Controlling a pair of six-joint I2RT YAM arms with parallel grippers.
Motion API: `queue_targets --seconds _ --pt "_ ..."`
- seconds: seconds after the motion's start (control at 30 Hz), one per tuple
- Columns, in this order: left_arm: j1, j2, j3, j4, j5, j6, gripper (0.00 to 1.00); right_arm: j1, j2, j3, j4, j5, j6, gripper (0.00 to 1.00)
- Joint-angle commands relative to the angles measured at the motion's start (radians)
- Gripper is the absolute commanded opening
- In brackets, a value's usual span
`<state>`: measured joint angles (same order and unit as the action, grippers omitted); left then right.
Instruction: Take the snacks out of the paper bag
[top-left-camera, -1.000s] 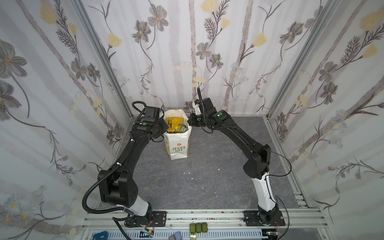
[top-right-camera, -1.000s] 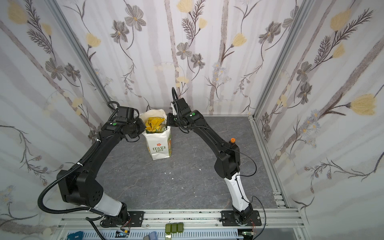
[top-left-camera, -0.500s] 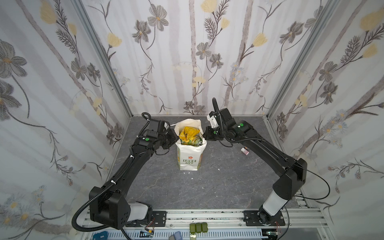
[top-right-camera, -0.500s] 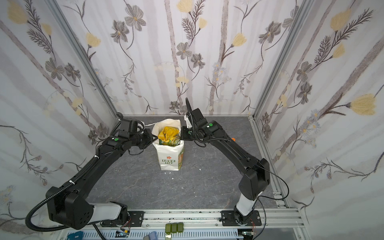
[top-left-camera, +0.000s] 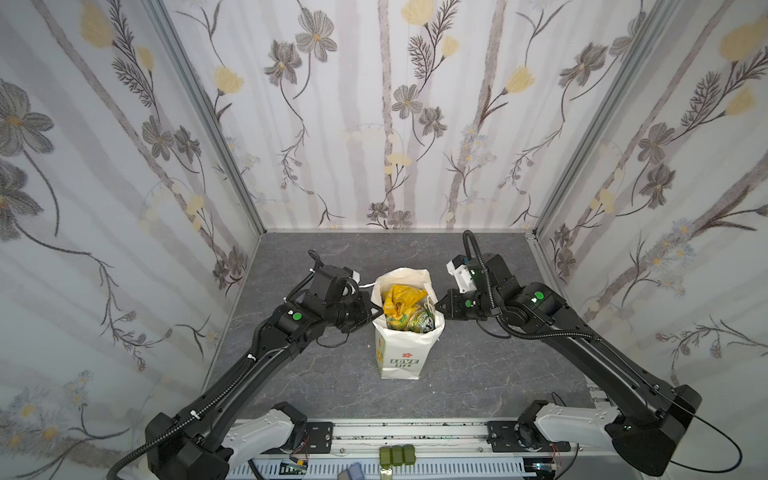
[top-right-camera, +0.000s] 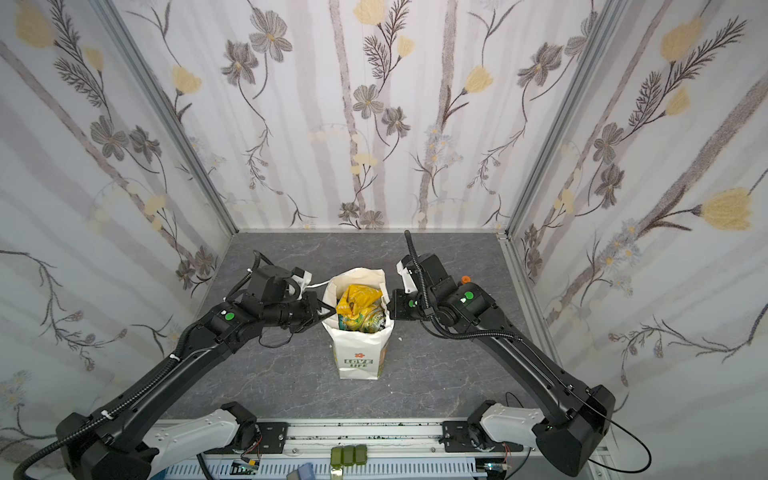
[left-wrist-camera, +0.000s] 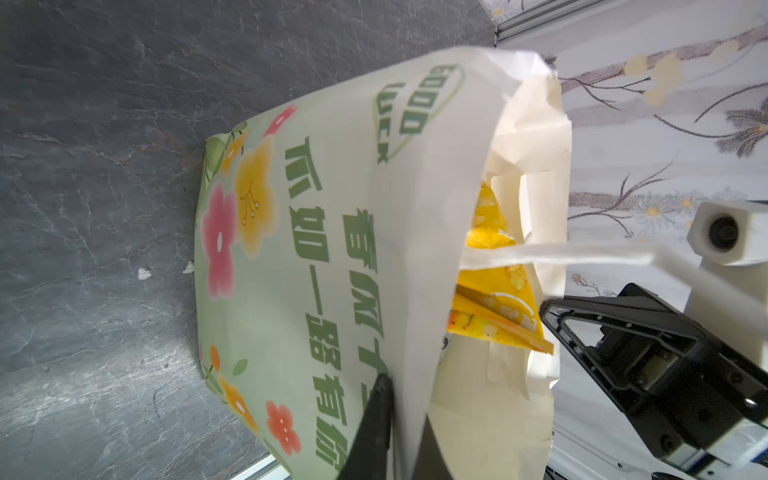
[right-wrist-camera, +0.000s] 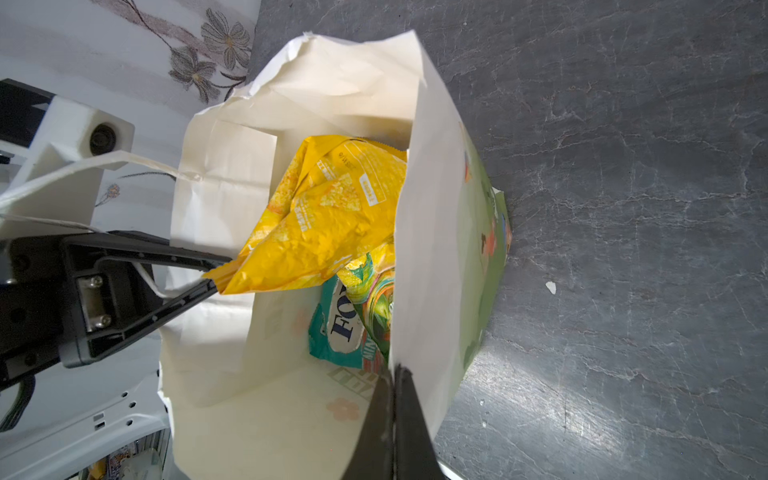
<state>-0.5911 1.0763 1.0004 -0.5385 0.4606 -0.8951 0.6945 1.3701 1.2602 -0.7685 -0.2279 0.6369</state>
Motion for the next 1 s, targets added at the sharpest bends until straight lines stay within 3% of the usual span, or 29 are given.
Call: queue_targets --seconds 0.0,0.17,0.4,0.5,0.63,0.77,0.97 --pt "-0.035 -0.023 -0.036 0.022 -0.007 -0.043 0.22 0.006 -0.015 -0.03 0.024 -0.006 0.026 0.02" --pt "-0.092 -0.077 -0.052 -0.002 -0.116 -0.052 0.38 0.016 -0.03 -0.01 0.026 -0.008 0.028 0.22" --pt "-0.099 -0.161 0.019 -0.121 -0.292 -0.019 0.41 0.016 -0.066 0.044 0.014 0.036 0.014 0.4" --pt "-0.098 -0.151 0.174 -0.317 -0.442 0.011 0.48 0.016 -0.078 0.09 0.009 0.072 -0.009 0.47" --pt "-0.098 -0.065 0.426 -0.479 -0.524 0.109 0.48 0.013 -0.099 0.12 0.076 0.077 -0.055 0.61" --pt "-0.099 0.01 0.647 -0.542 -0.554 0.137 0.49 0.012 -0.13 0.125 0.166 0.066 -0.097 0.67" --pt "-0.115 0.113 0.875 -0.606 -0.525 0.208 0.53 0.022 -0.097 0.188 0.154 0.074 -0.144 0.65"
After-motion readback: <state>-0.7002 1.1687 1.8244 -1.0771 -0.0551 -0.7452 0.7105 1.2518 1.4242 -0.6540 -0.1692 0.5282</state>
